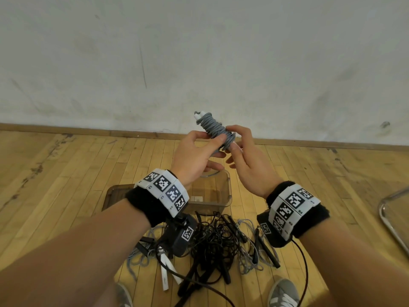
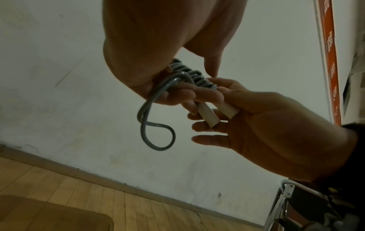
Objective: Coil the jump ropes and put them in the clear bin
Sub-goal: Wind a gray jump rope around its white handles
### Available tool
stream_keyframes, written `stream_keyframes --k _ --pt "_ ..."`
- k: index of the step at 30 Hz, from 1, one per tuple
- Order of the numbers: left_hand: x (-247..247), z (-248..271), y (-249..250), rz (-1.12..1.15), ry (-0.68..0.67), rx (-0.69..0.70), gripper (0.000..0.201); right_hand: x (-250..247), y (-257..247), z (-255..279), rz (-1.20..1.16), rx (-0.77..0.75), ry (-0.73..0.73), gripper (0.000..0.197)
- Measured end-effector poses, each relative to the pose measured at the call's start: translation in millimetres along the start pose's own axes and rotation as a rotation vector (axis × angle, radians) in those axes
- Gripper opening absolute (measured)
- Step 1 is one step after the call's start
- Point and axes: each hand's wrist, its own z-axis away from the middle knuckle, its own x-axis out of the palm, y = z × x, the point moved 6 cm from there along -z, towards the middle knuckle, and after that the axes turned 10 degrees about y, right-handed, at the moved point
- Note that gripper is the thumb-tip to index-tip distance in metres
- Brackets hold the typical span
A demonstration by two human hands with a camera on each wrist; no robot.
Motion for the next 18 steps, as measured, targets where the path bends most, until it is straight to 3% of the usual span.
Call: stream_keyframes --k 6,9,13,18 --pt "-1 0 8 0.026 0.028 0.059 0.037 -3 1 2 -0.048 0.057 0.05 0.066" --pt "1 0 9 0.011 -0.031 0.077 0.032 -1 7 2 -0.107 0.151 0.016 0.066" --pt "4 -3 10 -0.05 -0.121 0.131 0.034 -5 5 2 -0.075 0.092 0.029 0.066" --pt "2 -12 9 -0.233 -0.081 0.216 0.028 -17 8 -1 0.038 0.079 0.107 0.062"
